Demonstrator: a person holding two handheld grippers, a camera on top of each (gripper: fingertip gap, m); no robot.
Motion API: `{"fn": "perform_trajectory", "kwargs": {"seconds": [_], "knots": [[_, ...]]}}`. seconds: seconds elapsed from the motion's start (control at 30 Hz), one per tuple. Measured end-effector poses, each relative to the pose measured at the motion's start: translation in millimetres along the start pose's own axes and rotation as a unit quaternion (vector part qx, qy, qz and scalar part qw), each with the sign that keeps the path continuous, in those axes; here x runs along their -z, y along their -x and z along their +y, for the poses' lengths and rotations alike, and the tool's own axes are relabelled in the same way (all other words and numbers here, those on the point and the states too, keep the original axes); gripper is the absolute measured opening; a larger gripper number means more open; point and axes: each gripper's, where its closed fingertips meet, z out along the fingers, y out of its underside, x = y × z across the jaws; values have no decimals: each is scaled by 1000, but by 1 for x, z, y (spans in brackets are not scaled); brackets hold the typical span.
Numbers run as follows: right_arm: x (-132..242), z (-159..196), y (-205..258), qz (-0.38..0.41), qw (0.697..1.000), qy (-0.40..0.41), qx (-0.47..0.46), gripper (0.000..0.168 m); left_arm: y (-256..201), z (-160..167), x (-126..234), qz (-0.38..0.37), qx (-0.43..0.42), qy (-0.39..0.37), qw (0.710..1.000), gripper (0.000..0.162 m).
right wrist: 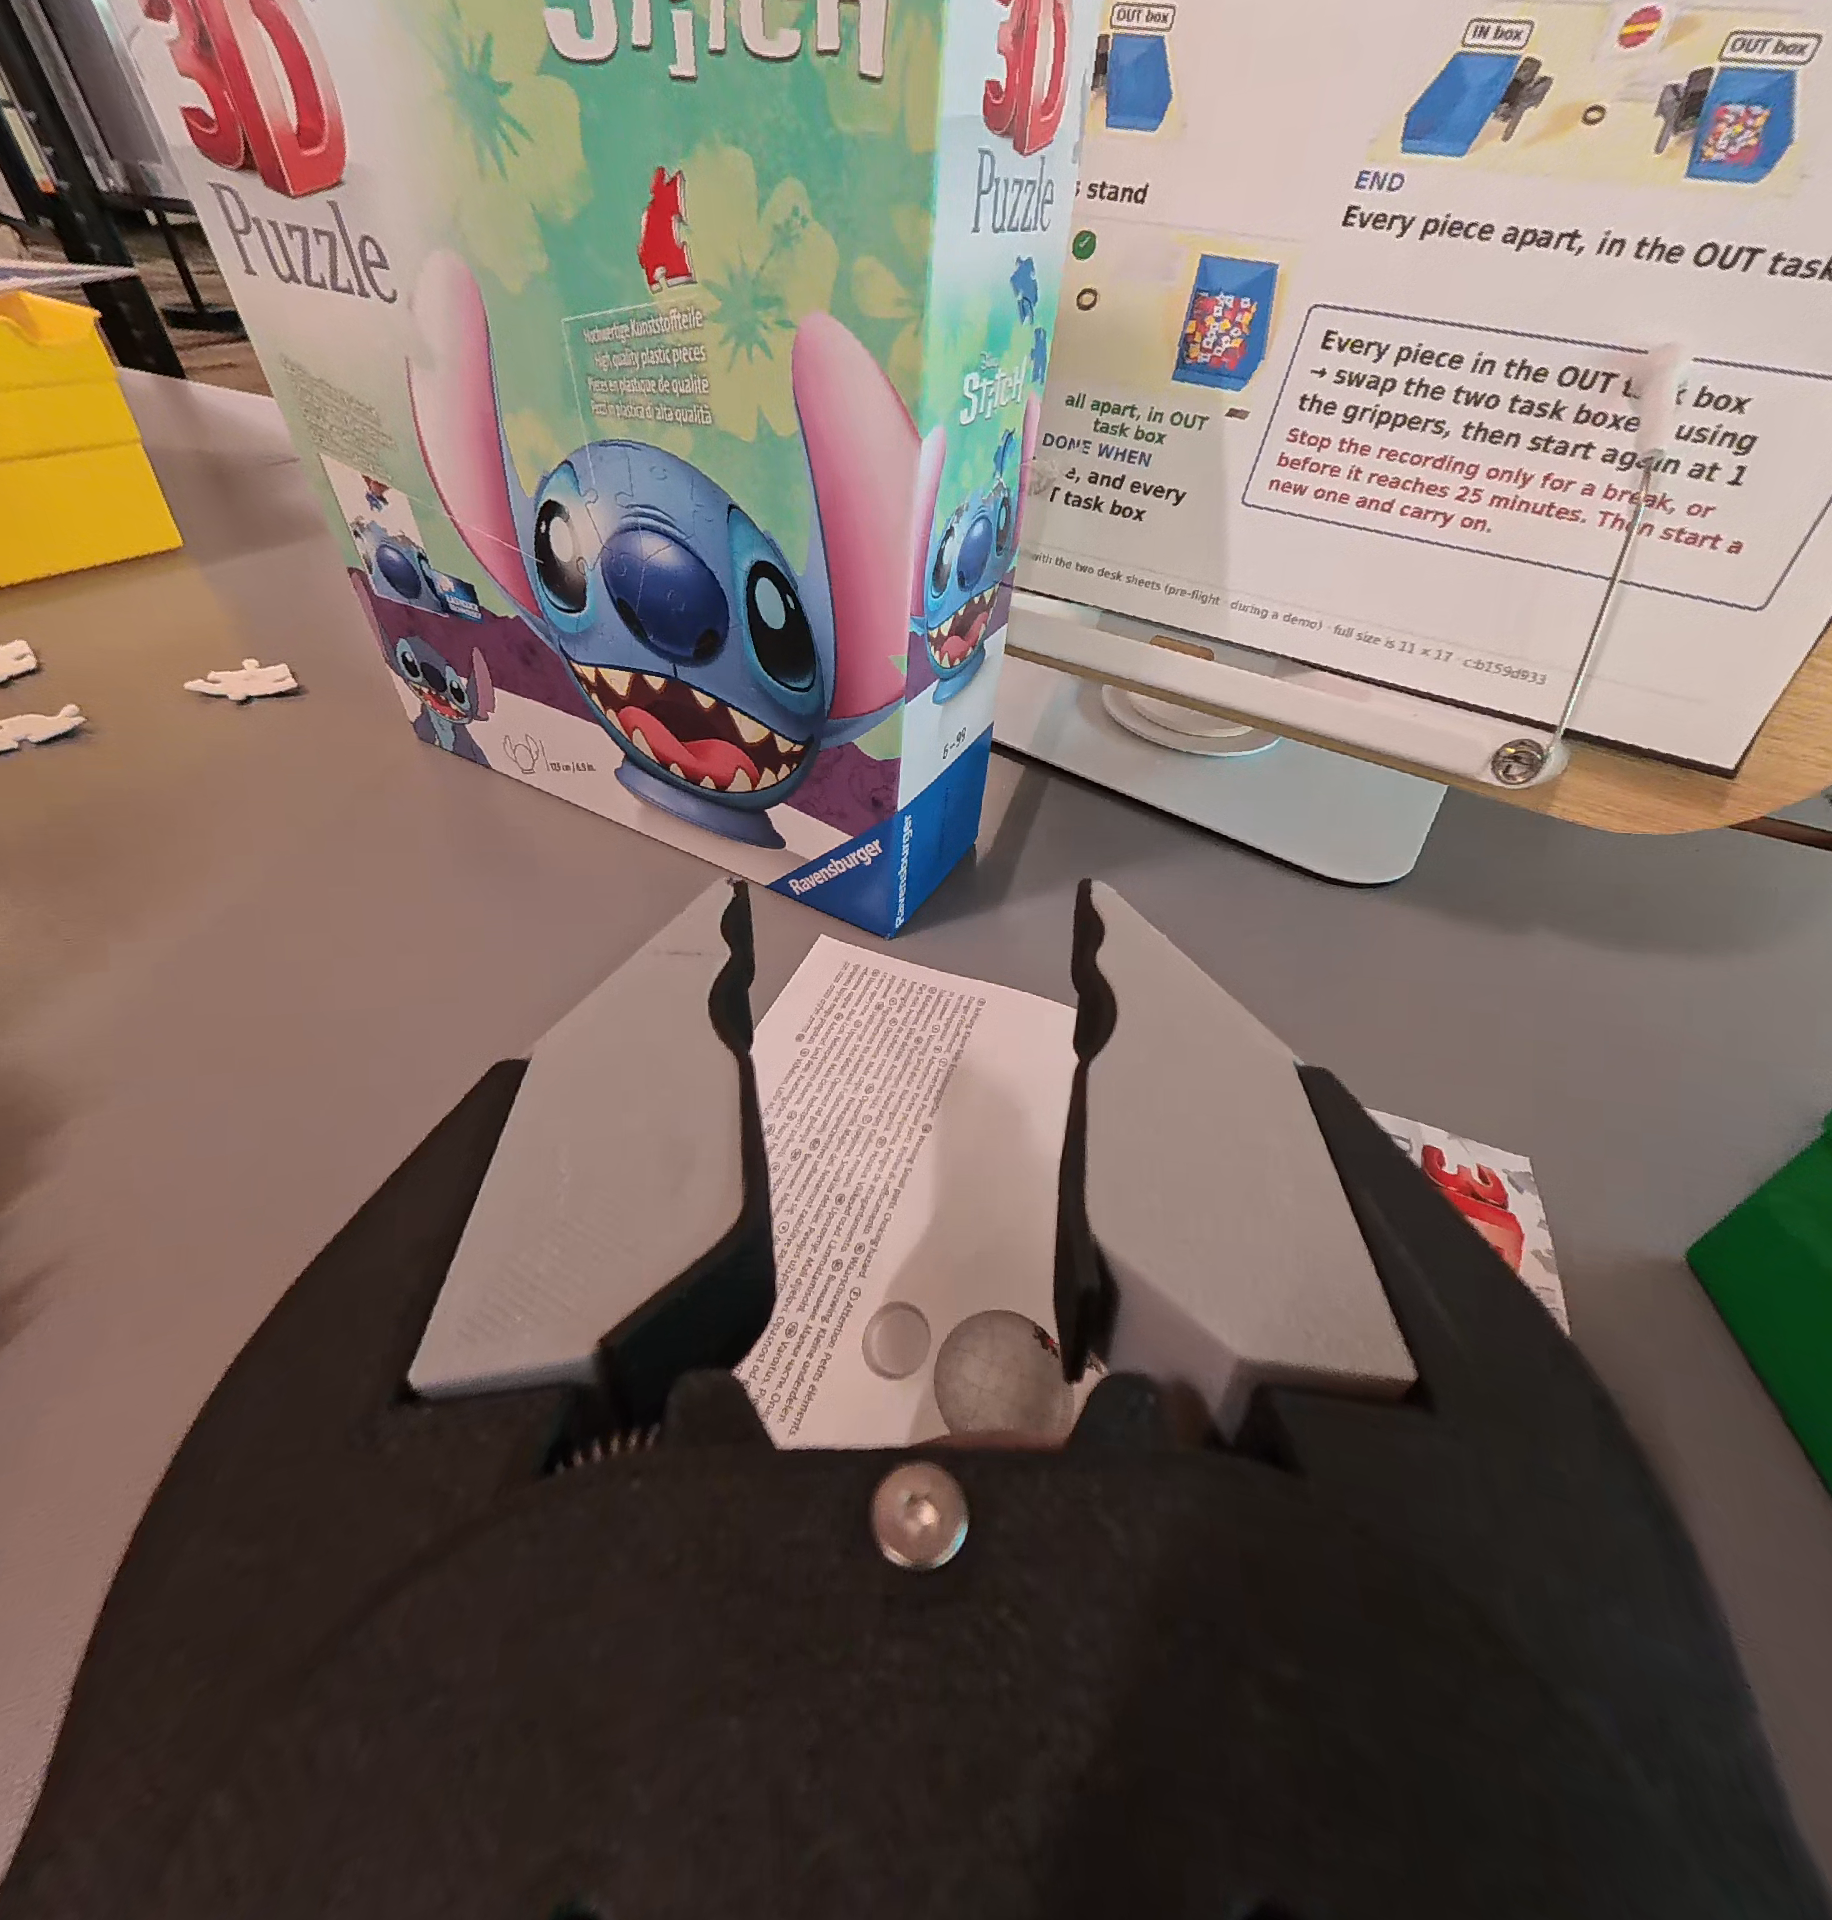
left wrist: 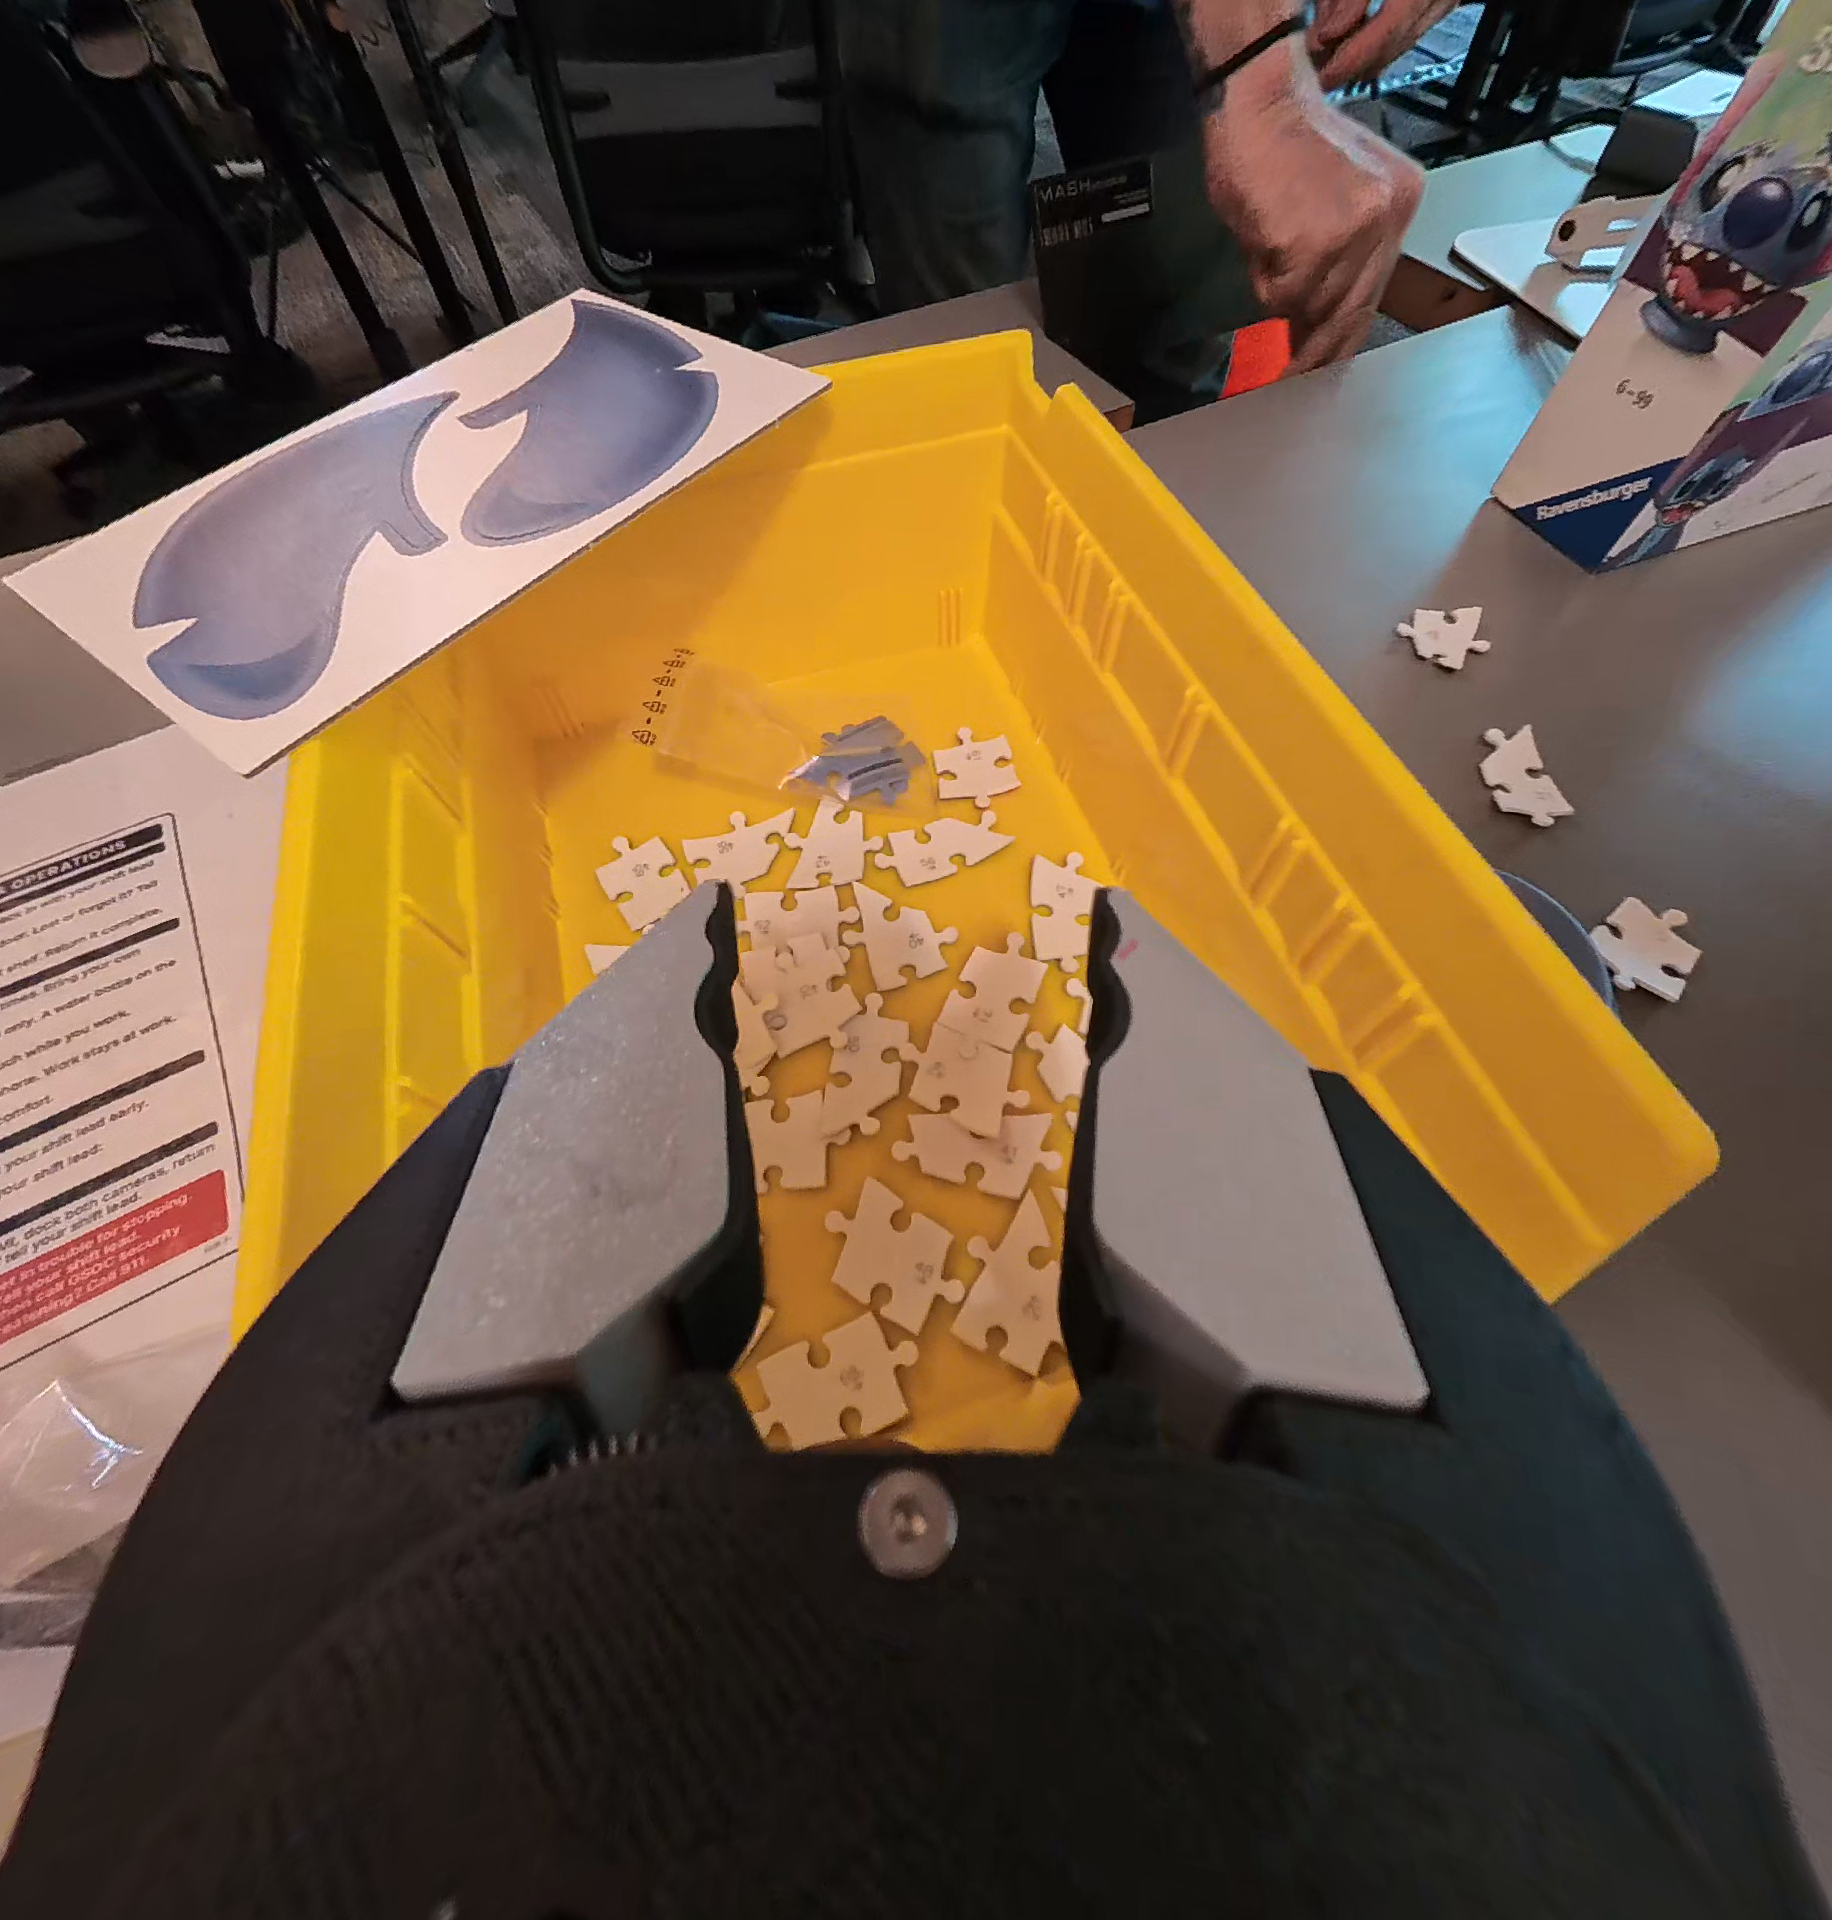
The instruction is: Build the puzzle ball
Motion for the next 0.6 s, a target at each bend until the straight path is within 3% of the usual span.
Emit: {"fn": "perform_trajectory", "kwargs": {"seconds": [0.3, 0.5, 0.6], "knots": [[-1, 1, 0, 3, 1000, 5, 2, 59, 1, 8, -3, 10, 10, 22, 1000, 66], [-3, 2, 1, -3, 1000, 9, -5, 56, 0, 33, -20, 8, 1, 118, 993, 58], [-3, 0, 6, -16, 1000, 3, -12, 56, -8, 29, -35, 25, -18, 161, 987, 56]]}}
